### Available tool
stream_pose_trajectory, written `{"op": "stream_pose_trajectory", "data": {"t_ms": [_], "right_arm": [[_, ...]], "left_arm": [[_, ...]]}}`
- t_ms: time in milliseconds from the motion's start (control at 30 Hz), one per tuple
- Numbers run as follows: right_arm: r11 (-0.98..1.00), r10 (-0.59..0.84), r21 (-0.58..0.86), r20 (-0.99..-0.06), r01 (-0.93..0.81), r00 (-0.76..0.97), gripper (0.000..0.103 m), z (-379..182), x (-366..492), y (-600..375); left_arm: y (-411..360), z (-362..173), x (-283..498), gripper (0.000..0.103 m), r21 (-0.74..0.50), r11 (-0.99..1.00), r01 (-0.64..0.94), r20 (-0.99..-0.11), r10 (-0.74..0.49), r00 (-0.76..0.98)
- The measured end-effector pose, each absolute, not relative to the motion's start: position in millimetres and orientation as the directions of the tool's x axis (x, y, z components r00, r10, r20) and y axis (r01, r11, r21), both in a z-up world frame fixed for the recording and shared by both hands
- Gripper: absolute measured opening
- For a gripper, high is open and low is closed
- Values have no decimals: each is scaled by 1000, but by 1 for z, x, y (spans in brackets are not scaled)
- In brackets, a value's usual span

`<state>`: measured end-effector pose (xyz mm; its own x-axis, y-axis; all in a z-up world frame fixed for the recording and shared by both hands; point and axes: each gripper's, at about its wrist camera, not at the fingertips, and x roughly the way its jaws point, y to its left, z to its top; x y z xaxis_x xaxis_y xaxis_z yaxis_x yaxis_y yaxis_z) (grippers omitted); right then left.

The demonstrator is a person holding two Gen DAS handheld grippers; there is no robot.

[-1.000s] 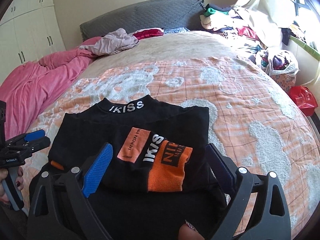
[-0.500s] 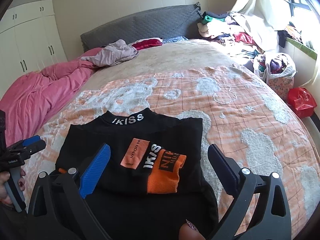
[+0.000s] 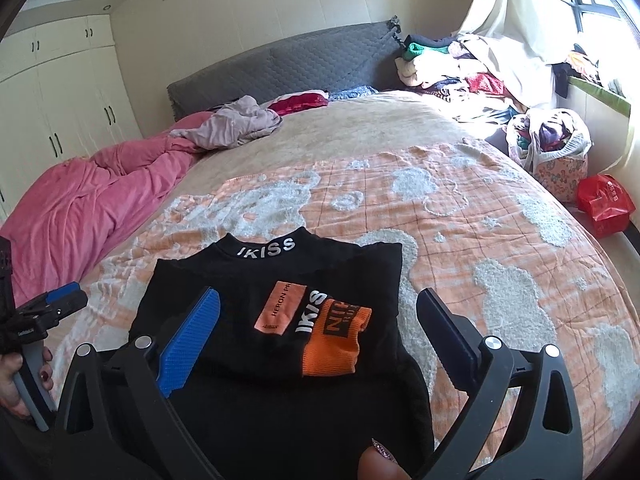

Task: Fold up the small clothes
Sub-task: 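Move both tools toward the sweatshirt hem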

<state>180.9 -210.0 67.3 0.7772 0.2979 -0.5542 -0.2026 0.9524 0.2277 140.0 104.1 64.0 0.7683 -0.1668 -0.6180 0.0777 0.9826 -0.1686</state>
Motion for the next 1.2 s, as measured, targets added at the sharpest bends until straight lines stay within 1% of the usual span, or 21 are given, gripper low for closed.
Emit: {"op": "stream_pose_trajectory", "data": {"t_ms": [167,267,400,700,833,1000,1200], "right_arm": [[951,303,230,-551,-207,778,98,68,172,-210],[950,304,234,-556,-206,774,98,65,165,-210],[951,304,235,-562,-204,769,98,61,155,-211],[953,291,249,-589,-173,754,98,46,133,-215],[955,282,252,-603,-157,747,98,41,125,-219],[958,267,250,-622,-137,736,98,32,113,-224],[966,245,227,-653,-124,717,98,21,97,-230]], "left_arm": [[101,68,125,93,-178,980,88,-602,-179,778],[97,70,115,93,-195,974,114,-586,-209,783],[92,69,102,93,-189,974,122,-578,-211,788],[102,46,80,93,-241,967,81,-609,-216,763],[104,45,68,93,-266,961,80,-588,-227,777],[102,42,58,93,-234,970,64,-598,-195,777],[109,32,48,93,-226,974,26,-619,-164,768]]}}
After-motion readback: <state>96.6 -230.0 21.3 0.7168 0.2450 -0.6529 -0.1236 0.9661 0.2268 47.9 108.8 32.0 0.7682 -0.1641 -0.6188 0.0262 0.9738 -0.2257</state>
